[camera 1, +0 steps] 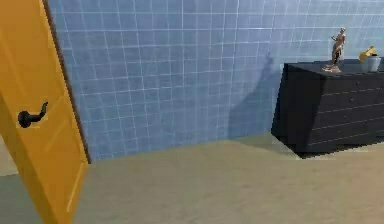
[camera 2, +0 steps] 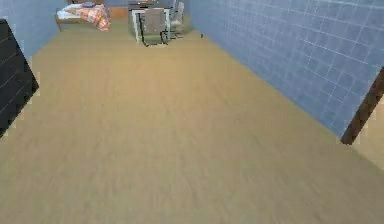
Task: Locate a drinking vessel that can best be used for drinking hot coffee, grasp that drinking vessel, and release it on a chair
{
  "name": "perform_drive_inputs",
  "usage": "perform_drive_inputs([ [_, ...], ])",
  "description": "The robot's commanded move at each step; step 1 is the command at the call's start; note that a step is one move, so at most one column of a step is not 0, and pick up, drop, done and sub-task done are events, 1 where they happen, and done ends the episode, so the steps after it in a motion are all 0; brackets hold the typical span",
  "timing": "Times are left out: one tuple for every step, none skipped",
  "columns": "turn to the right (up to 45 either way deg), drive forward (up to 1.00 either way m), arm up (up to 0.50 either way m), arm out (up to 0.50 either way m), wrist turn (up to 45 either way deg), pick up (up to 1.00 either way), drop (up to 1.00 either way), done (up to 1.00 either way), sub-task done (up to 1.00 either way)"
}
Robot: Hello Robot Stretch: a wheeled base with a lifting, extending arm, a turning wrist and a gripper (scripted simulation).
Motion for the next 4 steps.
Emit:
perform_drive_inputs([
  [45.0,0.0,0.0,0.0,0.0,0.0,0.0,0.0,0.0],
  [21.0,0.0,0.0,0.0,0.0,0.0,0.0,0.0,0.0],
  [0.0,1.0,0.0,0.0,0.0,0.0,0.0,0.0,0.0],
  [3.0,0.0,0.0,0.0,0.0,0.0,0.0,0.0,0.0],
])
